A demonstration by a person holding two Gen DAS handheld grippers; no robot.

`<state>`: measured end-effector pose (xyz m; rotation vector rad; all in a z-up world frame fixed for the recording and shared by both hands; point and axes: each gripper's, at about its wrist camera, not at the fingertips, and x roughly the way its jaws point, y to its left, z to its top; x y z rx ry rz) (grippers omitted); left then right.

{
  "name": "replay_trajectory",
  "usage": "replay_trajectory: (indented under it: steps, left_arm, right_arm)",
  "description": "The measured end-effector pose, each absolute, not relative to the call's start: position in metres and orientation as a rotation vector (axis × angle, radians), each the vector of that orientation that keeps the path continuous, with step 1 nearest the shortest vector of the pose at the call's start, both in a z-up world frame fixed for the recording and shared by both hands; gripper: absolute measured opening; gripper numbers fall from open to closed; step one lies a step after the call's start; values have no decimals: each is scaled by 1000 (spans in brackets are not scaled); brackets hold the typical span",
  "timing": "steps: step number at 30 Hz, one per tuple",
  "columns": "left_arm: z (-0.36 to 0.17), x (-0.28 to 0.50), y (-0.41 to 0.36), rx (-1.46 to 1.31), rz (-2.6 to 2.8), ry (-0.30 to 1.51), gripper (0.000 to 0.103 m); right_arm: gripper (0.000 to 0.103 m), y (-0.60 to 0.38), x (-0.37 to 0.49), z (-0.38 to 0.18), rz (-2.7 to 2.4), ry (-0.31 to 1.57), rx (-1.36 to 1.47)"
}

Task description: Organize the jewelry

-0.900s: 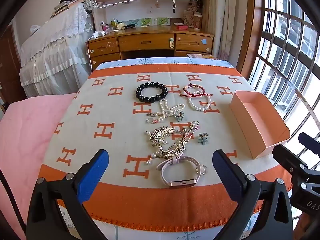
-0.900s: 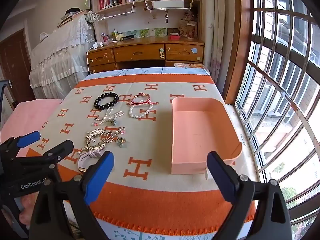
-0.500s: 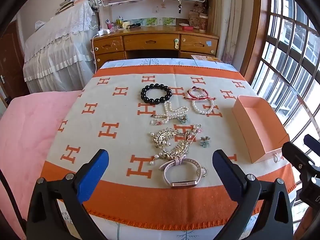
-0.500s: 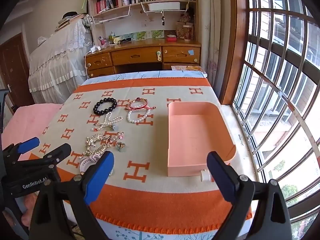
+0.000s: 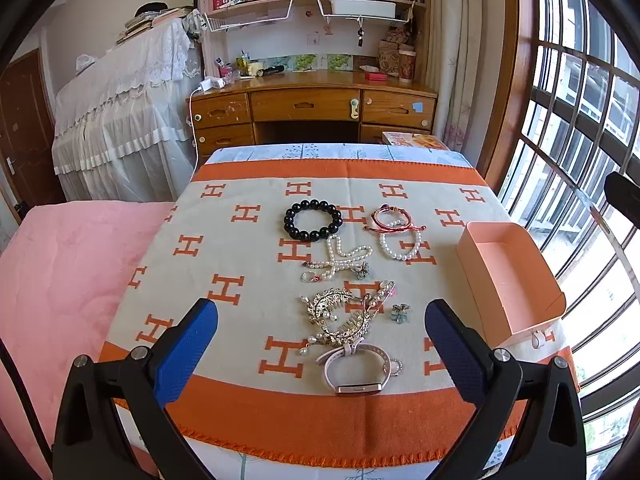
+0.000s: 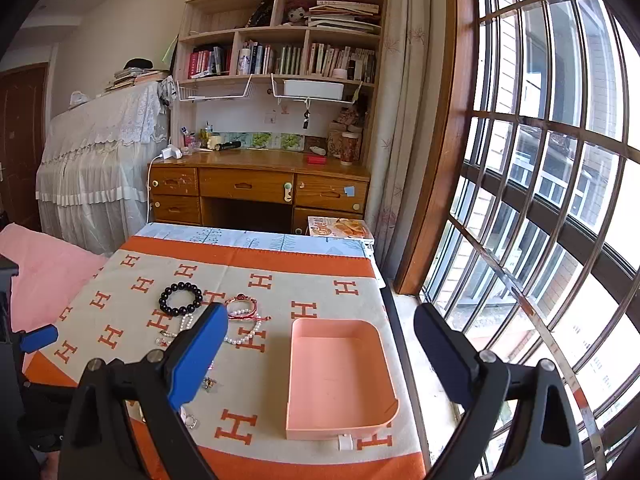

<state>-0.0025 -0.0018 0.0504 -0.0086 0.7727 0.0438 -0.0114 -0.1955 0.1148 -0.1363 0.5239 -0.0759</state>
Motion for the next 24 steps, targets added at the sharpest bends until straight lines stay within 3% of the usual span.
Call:
replay_trajectory:
  steps: [24]
  left_arm:
    - [80,-13,1,11,1,754,102]
  right_arm:
    - [95,-195,-28,75,21,673,32]
